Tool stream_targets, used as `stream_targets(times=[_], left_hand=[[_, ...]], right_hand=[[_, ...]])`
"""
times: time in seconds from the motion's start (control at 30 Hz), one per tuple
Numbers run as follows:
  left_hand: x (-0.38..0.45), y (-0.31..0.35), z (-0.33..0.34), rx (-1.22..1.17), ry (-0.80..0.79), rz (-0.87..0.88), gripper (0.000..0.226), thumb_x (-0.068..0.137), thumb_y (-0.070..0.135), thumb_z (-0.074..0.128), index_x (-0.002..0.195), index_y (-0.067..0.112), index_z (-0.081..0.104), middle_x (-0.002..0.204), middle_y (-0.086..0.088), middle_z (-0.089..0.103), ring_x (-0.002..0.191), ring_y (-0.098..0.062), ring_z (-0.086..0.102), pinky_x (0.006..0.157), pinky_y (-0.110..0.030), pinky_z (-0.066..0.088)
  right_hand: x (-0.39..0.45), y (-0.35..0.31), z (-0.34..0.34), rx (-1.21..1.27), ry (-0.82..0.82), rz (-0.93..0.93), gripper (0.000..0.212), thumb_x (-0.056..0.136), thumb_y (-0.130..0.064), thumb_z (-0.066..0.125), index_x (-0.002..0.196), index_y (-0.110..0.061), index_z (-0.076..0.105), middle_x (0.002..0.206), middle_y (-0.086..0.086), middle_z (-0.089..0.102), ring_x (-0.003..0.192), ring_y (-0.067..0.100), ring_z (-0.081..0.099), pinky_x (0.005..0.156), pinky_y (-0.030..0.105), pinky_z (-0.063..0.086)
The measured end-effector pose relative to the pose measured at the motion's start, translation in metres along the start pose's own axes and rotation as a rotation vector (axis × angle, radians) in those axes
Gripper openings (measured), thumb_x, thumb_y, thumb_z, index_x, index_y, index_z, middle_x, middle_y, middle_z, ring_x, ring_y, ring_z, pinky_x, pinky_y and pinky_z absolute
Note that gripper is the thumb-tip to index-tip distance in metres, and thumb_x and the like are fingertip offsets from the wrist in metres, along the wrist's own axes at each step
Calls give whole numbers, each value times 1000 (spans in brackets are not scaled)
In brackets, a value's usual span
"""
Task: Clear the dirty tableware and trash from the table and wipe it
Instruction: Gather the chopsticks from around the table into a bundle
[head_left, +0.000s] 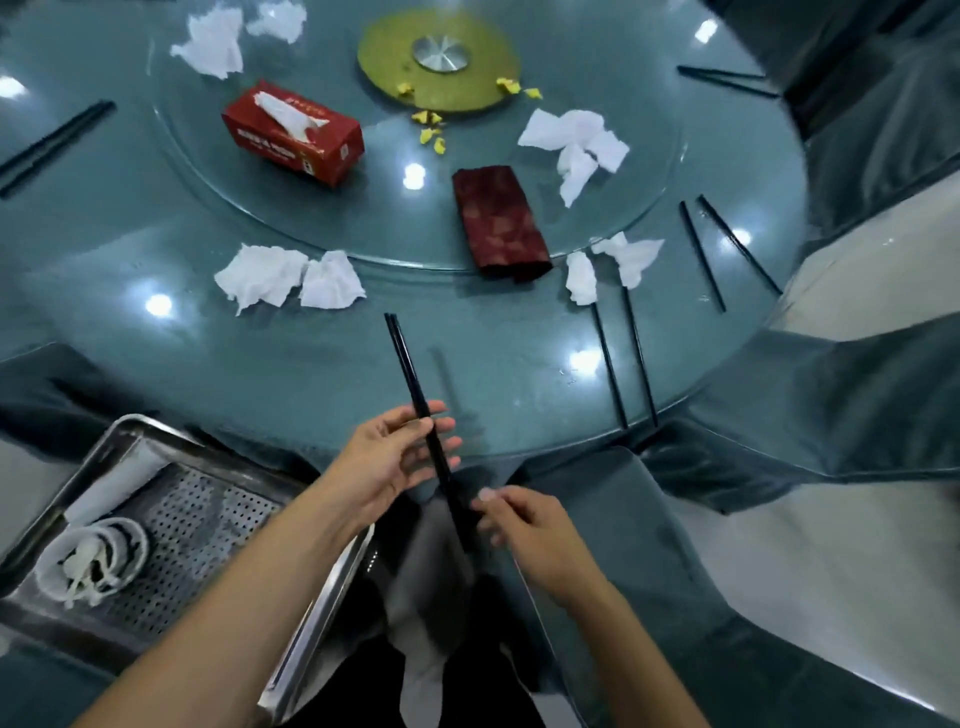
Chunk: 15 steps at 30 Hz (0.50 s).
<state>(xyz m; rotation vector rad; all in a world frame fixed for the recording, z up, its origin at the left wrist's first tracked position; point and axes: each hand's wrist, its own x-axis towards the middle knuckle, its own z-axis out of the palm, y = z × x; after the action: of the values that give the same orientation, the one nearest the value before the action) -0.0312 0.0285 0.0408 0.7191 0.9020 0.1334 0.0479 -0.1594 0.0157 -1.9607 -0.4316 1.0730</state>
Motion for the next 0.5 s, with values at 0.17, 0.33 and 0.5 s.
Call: stream_targets(times=[0.17, 0.33, 0.5], left_hand=[[9, -22, 40, 14, 39, -62, 23, 102, -1, 48, 113, 6, 68, 101, -13, 76, 84, -27, 76, 74, -43, 64], [15, -46, 74, 35, 77, -75, 25, 105, 7, 47, 119, 12, 67, 102, -14, 76, 88, -30, 75, 80, -45, 63], [9, -53, 89, 56, 102, -95, 26, 105, 10, 49, 124, 15, 65, 103, -15, 74, 87, -29, 75, 73, -41, 64]], right_hand=[[76, 27, -132, -358, 515, 43, 24, 89, -37, 68, 101, -17, 68, 93, -1, 69, 93, 20, 66, 79, 30, 47], [145, 47, -181, -752, 499, 286, 76, 80, -59, 68, 129, -7, 41, 131, 21, 49, 121, 42, 49, 96, 52, 43], [153, 75, -180, -686, 476, 253, 48, 92, -32, 63, 123, -1, 43, 127, 26, 51, 112, 46, 56, 90, 53, 46]])
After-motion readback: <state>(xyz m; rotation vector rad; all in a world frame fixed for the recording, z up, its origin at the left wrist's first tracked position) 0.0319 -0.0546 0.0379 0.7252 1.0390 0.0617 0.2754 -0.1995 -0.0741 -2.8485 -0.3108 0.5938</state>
